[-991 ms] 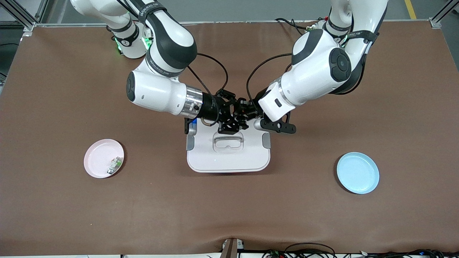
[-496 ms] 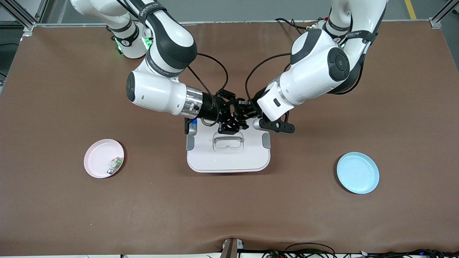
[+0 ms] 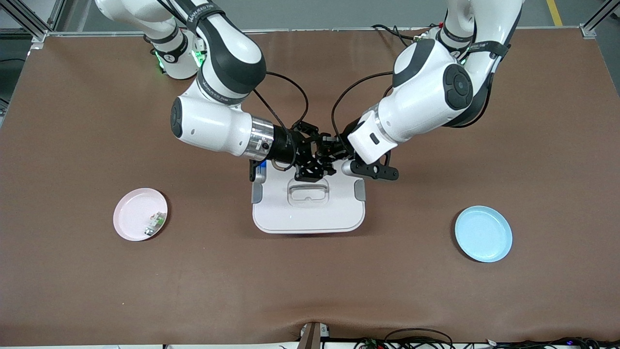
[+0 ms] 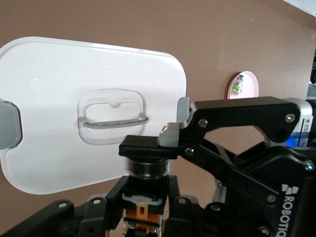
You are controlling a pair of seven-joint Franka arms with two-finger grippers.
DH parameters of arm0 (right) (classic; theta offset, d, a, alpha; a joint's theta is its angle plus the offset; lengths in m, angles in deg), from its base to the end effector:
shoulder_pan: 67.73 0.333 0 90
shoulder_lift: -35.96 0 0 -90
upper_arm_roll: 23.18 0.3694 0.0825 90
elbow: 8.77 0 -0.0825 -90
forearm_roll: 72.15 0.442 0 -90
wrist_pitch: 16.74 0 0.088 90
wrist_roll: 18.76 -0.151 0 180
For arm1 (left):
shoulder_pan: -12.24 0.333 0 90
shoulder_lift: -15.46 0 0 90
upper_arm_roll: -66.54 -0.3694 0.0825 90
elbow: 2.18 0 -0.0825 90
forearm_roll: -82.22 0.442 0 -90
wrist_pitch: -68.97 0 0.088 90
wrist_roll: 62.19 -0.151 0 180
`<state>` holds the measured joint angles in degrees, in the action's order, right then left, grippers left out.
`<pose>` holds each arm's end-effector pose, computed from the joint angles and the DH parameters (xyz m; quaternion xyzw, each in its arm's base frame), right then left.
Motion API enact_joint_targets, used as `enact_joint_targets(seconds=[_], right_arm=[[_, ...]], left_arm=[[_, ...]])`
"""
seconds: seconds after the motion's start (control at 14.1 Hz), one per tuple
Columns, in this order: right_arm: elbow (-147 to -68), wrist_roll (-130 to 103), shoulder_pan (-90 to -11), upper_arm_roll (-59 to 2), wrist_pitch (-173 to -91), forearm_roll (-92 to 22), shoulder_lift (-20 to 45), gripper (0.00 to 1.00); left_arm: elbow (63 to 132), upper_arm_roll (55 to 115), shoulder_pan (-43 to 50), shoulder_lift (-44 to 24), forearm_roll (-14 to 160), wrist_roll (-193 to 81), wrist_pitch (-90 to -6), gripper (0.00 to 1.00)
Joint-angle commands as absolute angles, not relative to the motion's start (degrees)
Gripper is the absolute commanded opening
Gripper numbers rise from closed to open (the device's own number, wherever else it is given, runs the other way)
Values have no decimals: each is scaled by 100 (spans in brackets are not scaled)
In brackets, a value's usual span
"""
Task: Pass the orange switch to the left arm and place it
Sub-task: 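Grasp the switch with the left gripper beside the right gripper, then open the right gripper and withdraw while the left gripper holds the switch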
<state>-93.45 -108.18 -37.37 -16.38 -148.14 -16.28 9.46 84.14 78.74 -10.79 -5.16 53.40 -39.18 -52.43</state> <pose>0.6395 0.5207 0.4598 -0.6585 0.6038 0.3090 0.3261 0.6262 -0.4640 0.4938 0.9570 0.0102 -0.0198 0.2891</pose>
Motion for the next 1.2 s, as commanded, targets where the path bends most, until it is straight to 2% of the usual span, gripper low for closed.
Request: enact_joint_targets(seconds=[0.0, 0.57, 0.85, 1.13], right_arm=[[-9253, -10911, -3670, -1702, -14805, -1572, 933, 100], [-9165, -10885, -3845, -1729, -14657, -1616, 1090, 100], [-9182, -10797, -4380, -1738, -13666, -1669, 1555, 100], [-9200, -9982, -5241, -1764, -11892, -1756, 2136, 100]], left_arm=[[8448, 7805, -1026, -475, 5804, -3828, -5100, 0], [8439, 7779, -833, -423, 6297, -3837, -4583, 0], [8439, 7779, -658, -353, 6498, -3855, -4293, 0], [8448, 7788, -403, -212, 7491, -3942, -3651, 0]])
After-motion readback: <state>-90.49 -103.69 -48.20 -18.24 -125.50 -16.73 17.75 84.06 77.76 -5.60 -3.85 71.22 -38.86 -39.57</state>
